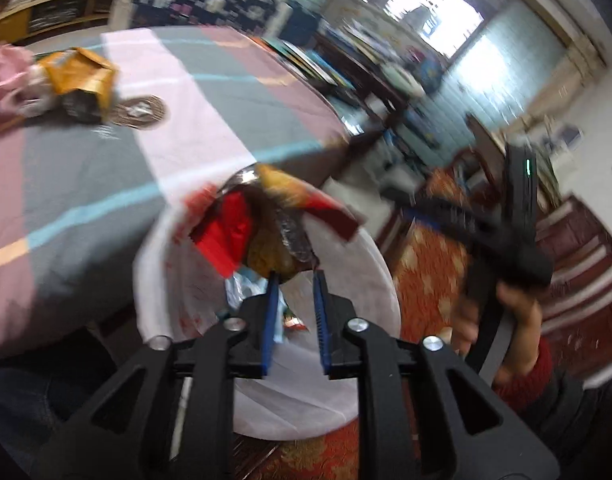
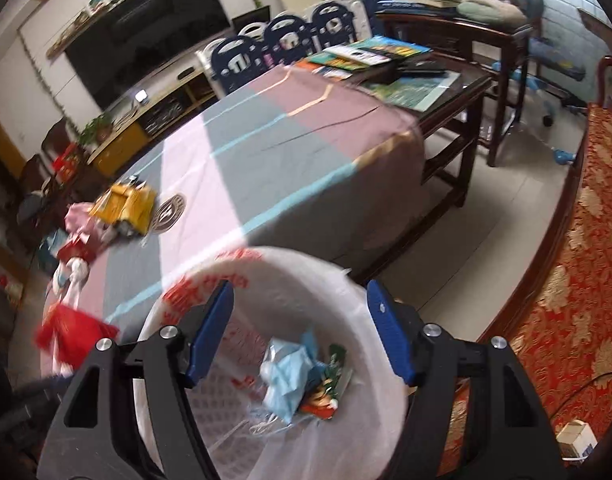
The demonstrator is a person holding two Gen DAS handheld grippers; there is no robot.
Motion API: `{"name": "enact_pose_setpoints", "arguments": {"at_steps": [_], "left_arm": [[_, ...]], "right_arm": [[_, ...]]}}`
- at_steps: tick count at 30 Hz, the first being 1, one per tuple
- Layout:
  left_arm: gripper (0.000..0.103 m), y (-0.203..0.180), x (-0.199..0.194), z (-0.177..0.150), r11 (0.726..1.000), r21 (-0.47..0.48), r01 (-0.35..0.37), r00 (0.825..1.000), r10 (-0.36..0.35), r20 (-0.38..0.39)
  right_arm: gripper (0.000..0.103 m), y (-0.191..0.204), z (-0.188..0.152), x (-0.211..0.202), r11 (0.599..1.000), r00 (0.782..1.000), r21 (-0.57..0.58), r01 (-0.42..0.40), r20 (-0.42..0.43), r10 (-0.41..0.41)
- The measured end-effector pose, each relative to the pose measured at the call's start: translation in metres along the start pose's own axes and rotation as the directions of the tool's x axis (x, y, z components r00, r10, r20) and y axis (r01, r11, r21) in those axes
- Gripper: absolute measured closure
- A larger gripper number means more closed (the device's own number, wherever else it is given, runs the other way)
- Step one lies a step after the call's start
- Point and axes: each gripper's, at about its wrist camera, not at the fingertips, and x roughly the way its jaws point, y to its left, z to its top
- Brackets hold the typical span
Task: Collect trash
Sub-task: 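Carry both items over the wastebasket and open both grippers to drop them, then move both grippers back over the table toward the remaining trash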
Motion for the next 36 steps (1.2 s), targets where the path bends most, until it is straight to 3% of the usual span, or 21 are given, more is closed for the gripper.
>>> {"name": "enact_pose_setpoints", "arguments": {"at_steps": [1, 2, 3, 7, 11, 13, 15, 19, 21, 24, 27, 36], "left_arm": [[0.070, -0.006, 0.009, -0.003, 0.999, 0.029, -0.014, 0.999, 0.015, -0.031], [0.049, -0.012, 0.017, -0.007, 0.998, 0.054, -0.033, 0.997, 0.036, -0.062], [0.036, -0.017, 0.023, -0.010, 0.995, 0.078, -0.058, 0.995, 0.064, -0.080], [0.022, -0.021, 0.025, -0.012, 0.985, 0.112, -0.131, 0.987, 0.141, -0.083], [0.017, 0.000, 0.010, -0.008, 0.966, 0.042, -0.256, 0.967, 0.256, -0.006], [0.016, 0.011, -0.002, -0.006, 0.930, -0.003, -0.368, 0.929, 0.367, 0.050], [0.016, 0.021, -0.016, -0.004, 0.876, -0.056, -0.479, 0.869, 0.482, 0.114], [0.011, 0.042, -0.052, -0.006, 0.738, -0.181, -0.650, 0.704, 0.675, 0.221], [0.010, 0.056, -0.068, -0.007, 0.683, -0.242, -0.689, 0.640, 0.730, 0.238], [0.010, 0.074, -0.085, -0.007, 0.627, -0.296, -0.721, 0.581, 0.779, 0.235], [0.010, 0.092, -0.094, -0.007, 0.609, -0.337, -0.718, 0.571, 0.792, 0.216], [0.009, 0.128, -0.097, -0.017, 0.604, -0.451, -0.657, 0.622, 0.772, 0.127]], "right_arm": [[0.035, -0.005, 0.002, -0.002, 1.000, 1.000, 0.008, 0.003, 0.006, -0.003], [0.035, -0.010, 0.003, -0.003, 1.000, 1.000, 0.015, 0.007, 0.010, -0.007], [0.035, -0.012, 0.003, -0.003, 1.000, 1.000, 0.018, 0.009, 0.009, -0.009], [0.035, -0.013, 0.001, 0.003, 1.000, 1.000, 0.024, 0.010, -0.010, -0.010], [0.035, -0.002, -0.002, 0.004, 1.000, 1.000, 0.004, -0.007, -0.021, 0.007], [0.034, 0.006, -0.002, 0.004, 1.000, 1.000, -0.015, -0.015, -0.022, 0.014], [0.032, 0.011, -0.001, 0.004, 0.999, 0.999, -0.025, -0.024, -0.022, 0.024], [0.031, 0.020, -0.001, 0.004, 0.999, 0.999, -0.043, -0.029, -0.025, 0.028], [0.031, 0.023, -0.002, 0.005, 0.998, 0.999, -0.049, -0.032, -0.031, 0.030], [0.031, 0.030, -0.004, 0.006, 0.997, 0.999, -0.065, -0.032, -0.036, 0.030], [0.031, 0.039, -0.006, 0.007, 0.995, 0.999, -0.099, -0.029, -0.037, 0.026], [0.031, 0.072, -0.017, 0.015, 0.980, 0.997, -0.191, -0.056, -0.071, 0.044]]}}
